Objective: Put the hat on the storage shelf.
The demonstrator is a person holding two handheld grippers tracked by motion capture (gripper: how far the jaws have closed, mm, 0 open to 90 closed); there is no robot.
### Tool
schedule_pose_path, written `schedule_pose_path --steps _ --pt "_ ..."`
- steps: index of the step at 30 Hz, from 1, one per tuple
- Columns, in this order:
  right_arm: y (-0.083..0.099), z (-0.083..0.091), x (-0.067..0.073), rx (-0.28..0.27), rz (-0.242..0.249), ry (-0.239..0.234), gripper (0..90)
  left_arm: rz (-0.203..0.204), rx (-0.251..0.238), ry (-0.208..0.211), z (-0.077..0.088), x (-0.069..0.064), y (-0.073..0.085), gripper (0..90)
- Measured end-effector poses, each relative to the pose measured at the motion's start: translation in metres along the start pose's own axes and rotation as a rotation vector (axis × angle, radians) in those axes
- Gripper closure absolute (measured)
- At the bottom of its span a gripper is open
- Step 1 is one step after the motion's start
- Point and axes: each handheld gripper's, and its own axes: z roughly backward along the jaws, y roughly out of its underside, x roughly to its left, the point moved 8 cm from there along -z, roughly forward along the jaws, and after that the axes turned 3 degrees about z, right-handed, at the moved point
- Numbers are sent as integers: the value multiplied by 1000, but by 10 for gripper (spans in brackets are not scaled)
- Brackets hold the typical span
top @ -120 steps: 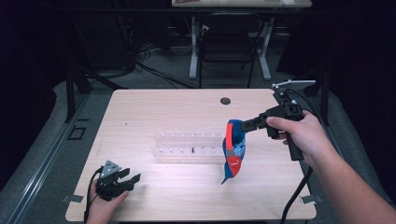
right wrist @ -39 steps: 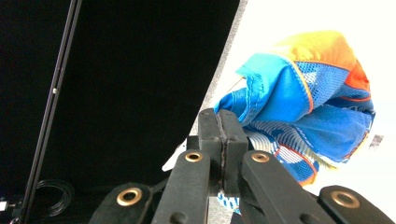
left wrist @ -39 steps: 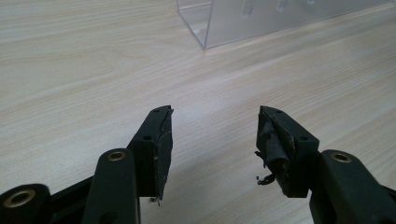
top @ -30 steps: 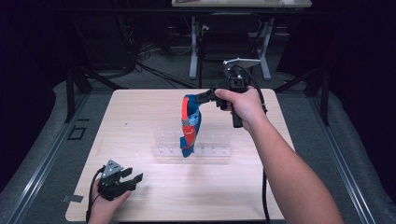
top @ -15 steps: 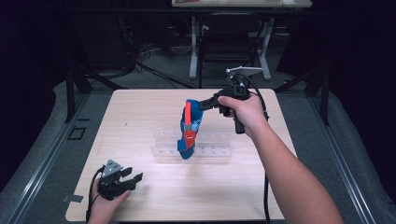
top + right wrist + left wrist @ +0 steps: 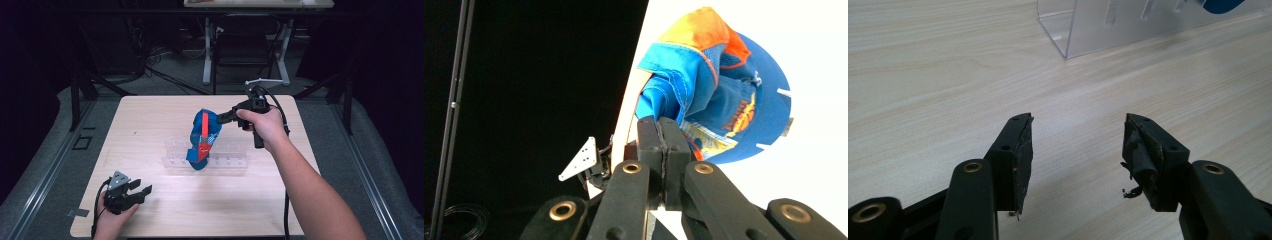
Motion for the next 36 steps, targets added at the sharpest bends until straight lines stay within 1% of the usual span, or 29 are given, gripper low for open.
schedule_pose_path --steps 5,7,9,11,12,13,15,16,17,18,19,20,21,22,23,24,26,27,28,29,34,35,36 --pt "4 -3 -12 9 -15 28 900 1 4 -5 0 1 0 462" --pt "6 -5 -18 18 -17 48 897 2 3 -6 0 2 0 461" --pt "9 -5 -23 27 -16 55 891 4 1 -4 1 2 0 462" --pt "10 -6 -26 24 -33 56 881 6 0 -5 1 2 0 462" --pt "10 -5 -27 27 -31 60 877 4 10 -4 2 2 1 461" --pt "10 -5 -28 15 -37 63 870 7 1 -5 1 2 0 462" --pt "11 -4 -30 22 -29 72 855 6 0 -5 1 2 0 462" --pt "11 -3 -32 17 -28 92 802 4 5 -3 2 2 0 461" --pt "12 -1 -34 27 -25 105 800 5 2 -4 1 2 0 461" --pt "12 -1 -34 27 -33 114 794 5 3 -5 1 3 0 461" --pt "12 0 -36 36 -24 125 785 2 10 -5 2 3 1 462" --pt "13 1 -36 35 -29 124 776 2 10 -5 2 3 1 461" --pt "12 1 -38 29 -20 128 770 3 4 -5 2 3 1 461" --pt "14 3 -38 47 -25 132 761 1 11 -7 2 3 1 462" --pt "13 3 -39 34 -26 140 753 2 11 -6 2 3 1 462" --pt "13 3 -39 34 -26 140 753 2 11 -6 2 3 1 461" --pt "14 7 -42 28 -13 166 729 1 12 -6 2 3 1 462" --pt "13 7 -43 16 -15 172 723 5 4 -4 2 3 1 461" --pt "14 9 -45 19 0 180 716 5 4 -4 2 3 1 461" --pt "13 10 -46 10 -7 187 713 6 -2 -6 1 3 1 461" --pt "14 15 -49 -5 -2 209 681 7 -2 -5 1 3 1 461" --pt "15 16 -52 1 18 212 670 5 12 -5 2 2 1 461" --pt "17 17 -54 -1 30 217 646 7 6 -4 1 2 1 462"
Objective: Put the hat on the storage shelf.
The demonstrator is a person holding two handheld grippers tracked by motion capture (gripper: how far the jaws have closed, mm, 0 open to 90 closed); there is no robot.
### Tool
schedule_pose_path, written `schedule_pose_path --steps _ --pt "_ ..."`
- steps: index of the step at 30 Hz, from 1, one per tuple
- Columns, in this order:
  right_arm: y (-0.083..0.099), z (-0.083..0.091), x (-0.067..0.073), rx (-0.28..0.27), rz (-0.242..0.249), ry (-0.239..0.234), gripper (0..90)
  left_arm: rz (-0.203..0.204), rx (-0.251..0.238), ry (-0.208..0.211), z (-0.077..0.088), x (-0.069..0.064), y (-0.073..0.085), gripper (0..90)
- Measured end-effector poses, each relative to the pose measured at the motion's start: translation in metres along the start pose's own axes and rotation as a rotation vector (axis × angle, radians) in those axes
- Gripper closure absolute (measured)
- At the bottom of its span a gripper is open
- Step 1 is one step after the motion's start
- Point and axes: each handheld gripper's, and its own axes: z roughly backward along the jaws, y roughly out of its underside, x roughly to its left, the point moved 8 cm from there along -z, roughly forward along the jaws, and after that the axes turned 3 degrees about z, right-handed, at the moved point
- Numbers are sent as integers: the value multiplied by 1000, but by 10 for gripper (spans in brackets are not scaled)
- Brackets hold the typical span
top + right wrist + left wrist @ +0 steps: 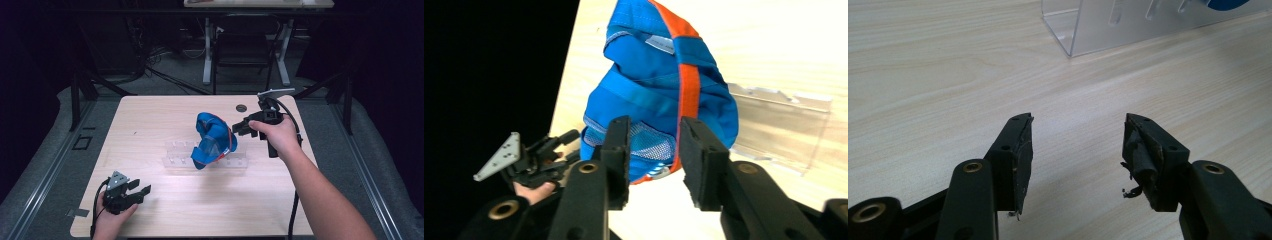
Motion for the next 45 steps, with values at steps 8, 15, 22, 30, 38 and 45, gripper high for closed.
schedule_pose_path --steps 8,15,22,30,38,45 --pt "6 5 -11 -19 -11 14 606 -7 4 -2 -1 1 1 461" --pt "9 15 -15 -68 4 33 592 -4 -1 -5 -1 1 1 461" --pt "20 20 -21 -71 22 62 568 -3 -1 -7 -1 1 1 460" --pt "39 23 -33 -51 51 126 555 -4 1 -9 -1 1 1 461" --pt "59 25 -34 -53 81 138 539 -5 2 -11 0 1 1 460" --pt "79 22 -36 -48 108 149 517 -7 4 -12 0 2 2 460"
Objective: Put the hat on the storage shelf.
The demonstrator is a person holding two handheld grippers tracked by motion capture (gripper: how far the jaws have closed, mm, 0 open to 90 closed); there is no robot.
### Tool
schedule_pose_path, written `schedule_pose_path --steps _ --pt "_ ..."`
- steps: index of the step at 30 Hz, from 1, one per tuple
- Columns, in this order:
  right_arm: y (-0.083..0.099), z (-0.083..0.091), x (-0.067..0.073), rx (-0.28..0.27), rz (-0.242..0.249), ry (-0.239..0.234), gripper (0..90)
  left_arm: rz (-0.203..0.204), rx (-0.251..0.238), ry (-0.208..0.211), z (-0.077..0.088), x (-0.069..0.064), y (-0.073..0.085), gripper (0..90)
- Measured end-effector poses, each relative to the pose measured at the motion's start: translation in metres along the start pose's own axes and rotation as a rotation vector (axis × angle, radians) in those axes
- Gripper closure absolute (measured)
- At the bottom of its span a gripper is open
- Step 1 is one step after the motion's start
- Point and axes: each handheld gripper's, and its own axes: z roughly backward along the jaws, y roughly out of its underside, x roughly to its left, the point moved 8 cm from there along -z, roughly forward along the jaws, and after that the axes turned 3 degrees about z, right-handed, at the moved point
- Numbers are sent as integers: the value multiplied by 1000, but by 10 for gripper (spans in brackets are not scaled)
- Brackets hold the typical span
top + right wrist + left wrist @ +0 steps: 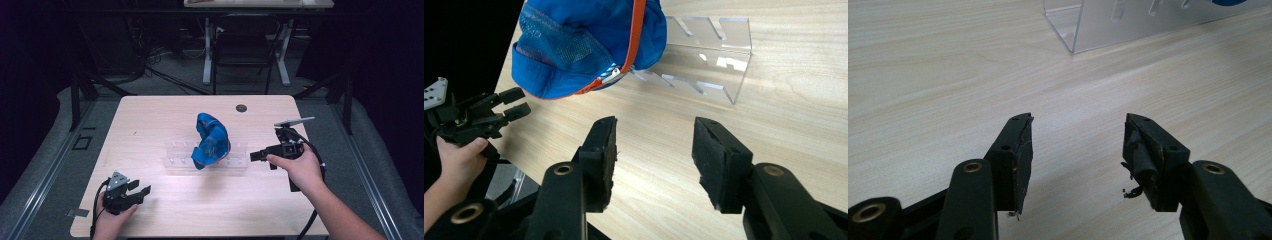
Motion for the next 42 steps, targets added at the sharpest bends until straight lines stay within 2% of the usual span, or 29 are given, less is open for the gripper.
schedule_pose_path --steps 3,4,5,7,10,19,23,30,32,34,37,42 --pt "8 -1 -1 -14 -13 -19 508 -1 -2 0 0 0 0 459" --pt "11 -2 -3 -12 3 -4 504 -1 -1 0 0 0 0 457" --pt "13 -3 -5 -33 7 -5 495 0 -1 0 -1 -1 0 456" --pt "20 -6 -9 -23 -12 -4 492 0 -2 0 -1 -1 0 455" --pt "30 -10 -15 -20 -15 0 480 0 -1 1 -1 -1 1 451" --pt "51 -19 -33 -53 20 29 438 3 7 0 -2 0 2 444" --pt "58 -23 -35 -61 17 14 433 1 11 -2 -1 0 2 439" --pt "76 -29 -42 -153 -11 -46 433 6 14 -2 0 2 2 437" --pt "79 -30 -45 -174 -18 -45 433 6 16 -2 -1 2 2 437" --pt "83 -31 -49 -198 -26 -36 434 7 8 -1 -1 2 2 437" --pt "89 -32 -59 -204 -4 5 436 6 10 -1 -1 2 2 437" --pt "101 -36 -67 -207 0 25 440 6 16 3 -1 2 2 437"
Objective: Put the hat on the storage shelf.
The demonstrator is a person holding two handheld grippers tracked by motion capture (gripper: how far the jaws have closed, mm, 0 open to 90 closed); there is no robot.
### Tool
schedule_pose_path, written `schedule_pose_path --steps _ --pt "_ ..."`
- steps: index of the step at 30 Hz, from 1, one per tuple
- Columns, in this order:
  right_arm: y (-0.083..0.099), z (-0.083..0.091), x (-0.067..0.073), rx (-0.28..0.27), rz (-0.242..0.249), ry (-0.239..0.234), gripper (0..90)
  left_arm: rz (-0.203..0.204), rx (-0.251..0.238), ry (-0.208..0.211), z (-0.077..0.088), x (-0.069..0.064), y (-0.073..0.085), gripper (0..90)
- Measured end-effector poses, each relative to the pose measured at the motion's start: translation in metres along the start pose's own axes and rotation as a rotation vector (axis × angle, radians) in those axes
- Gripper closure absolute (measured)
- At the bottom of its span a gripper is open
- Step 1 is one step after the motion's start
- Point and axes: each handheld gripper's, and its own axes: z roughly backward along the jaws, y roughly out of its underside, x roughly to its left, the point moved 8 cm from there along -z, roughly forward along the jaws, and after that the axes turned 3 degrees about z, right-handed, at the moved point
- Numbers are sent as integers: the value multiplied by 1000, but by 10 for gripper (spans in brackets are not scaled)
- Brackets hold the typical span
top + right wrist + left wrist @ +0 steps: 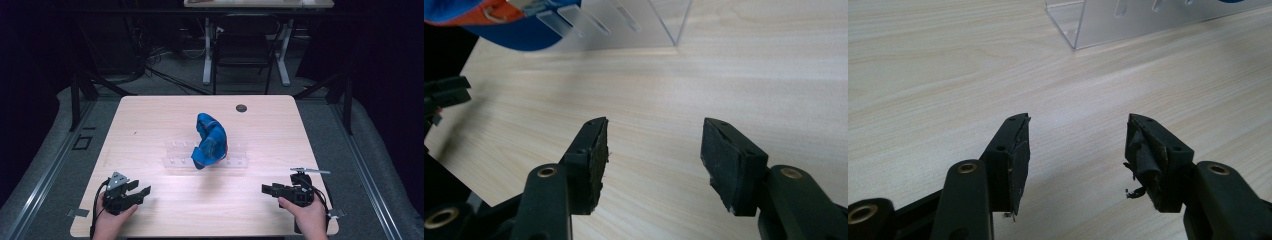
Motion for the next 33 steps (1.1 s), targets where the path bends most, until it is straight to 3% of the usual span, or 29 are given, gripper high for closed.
schedule_pose_path --steps 3,12,16,22,28,33 --pt "11 -2 -6 -17 4 -24 439 3 -2 -1 -1 0 0 437" --pt "23 -1 -19 -31 24 -19 454 -1 13 11 -3 -2 2 431" --pt "25 -2 -24 -42 26 -12 455 -3 7 12 -3 -2 2 431" --pt "26 -2 -34 -41 24 -43 452 8 10 12 -4 0 2 429" --pt "25 -3 -38 -40 39 -4 453 16 6 10 -3 3 1 430" --pt "25 -5 -36 -37 25 -44 485 28 0 4 -2 6 1 429"
